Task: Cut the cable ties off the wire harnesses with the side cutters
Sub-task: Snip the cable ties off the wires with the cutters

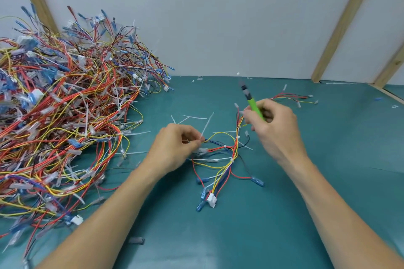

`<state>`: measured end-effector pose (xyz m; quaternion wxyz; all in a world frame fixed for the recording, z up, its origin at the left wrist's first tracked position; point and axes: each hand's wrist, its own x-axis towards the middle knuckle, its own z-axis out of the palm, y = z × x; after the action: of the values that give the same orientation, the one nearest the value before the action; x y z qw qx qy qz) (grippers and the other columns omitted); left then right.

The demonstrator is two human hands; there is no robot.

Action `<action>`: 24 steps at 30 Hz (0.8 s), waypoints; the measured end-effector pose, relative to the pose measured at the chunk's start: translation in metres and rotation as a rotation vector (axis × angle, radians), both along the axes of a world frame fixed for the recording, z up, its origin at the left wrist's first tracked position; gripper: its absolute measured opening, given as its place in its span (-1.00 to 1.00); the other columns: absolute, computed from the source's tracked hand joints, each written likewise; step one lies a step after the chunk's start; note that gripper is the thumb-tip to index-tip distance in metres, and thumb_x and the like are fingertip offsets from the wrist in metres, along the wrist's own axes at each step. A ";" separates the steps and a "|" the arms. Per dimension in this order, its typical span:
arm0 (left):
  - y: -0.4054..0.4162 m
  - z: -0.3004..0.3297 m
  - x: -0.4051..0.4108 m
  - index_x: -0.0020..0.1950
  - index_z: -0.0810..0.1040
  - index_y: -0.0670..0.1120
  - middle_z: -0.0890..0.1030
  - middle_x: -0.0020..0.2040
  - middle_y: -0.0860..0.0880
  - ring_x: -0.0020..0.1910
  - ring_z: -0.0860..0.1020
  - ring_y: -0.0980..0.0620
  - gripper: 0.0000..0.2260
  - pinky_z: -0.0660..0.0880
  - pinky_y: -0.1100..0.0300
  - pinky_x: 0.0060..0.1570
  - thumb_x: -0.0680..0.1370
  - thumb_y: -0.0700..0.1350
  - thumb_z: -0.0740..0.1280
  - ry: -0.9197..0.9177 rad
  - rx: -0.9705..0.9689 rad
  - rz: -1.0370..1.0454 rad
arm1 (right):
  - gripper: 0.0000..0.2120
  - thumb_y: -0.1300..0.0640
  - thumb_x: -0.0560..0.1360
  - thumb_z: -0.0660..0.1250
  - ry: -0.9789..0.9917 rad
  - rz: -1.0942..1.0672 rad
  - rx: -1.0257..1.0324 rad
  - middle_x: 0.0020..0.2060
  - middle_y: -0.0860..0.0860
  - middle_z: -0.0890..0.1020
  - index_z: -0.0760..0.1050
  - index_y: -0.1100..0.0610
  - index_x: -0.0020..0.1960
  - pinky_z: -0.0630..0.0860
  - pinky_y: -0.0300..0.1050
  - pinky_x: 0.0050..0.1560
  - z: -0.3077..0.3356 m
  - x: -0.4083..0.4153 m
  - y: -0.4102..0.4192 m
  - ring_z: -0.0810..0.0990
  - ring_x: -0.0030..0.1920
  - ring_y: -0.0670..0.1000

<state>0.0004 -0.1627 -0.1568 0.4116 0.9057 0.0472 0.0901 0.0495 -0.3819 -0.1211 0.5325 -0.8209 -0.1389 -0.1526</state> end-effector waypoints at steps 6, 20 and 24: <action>0.000 0.003 -0.003 -0.17 0.65 0.10 0.66 -0.28 0.18 -0.17 0.62 0.15 -0.95 0.49 0.17 -0.16 0.49 0.00 0.47 -0.062 0.150 0.140 | -0.69 -0.14 0.52 0.34 -0.031 0.251 0.121 -0.13 0.24 0.61 0.59 0.11 0.01 0.52 0.32 0.03 -0.001 -0.009 0.009 0.56 -0.07 0.30; 0.000 0.012 -0.005 -0.18 0.65 0.02 0.69 -0.30 0.10 -0.27 0.65 0.12 -0.92 0.55 0.18 -0.17 0.50 -0.12 0.49 -0.232 -0.146 0.153 | -0.52 -0.48 0.25 0.37 0.023 -0.002 -0.244 -0.34 -0.24 0.66 0.63 -0.07 -0.23 0.53 -0.14 -0.14 -0.011 0.000 0.001 0.62 -0.23 -0.18; 0.000 0.013 -0.006 -0.16 0.63 0.02 0.70 -0.30 0.07 -0.31 0.67 0.06 -0.92 0.60 0.05 -0.09 0.53 -0.11 0.44 -0.222 -0.221 0.146 | -0.63 -0.36 0.30 0.34 0.036 0.006 -0.319 -0.34 -0.19 0.67 0.62 -0.06 -0.25 0.59 -0.03 -0.05 -0.012 0.005 -0.006 0.64 -0.21 -0.15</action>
<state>-0.0058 -0.1632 -0.1441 0.5040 0.8335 0.0766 0.2132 0.0548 -0.3882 -0.1327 0.3984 -0.8971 -0.1545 -0.1123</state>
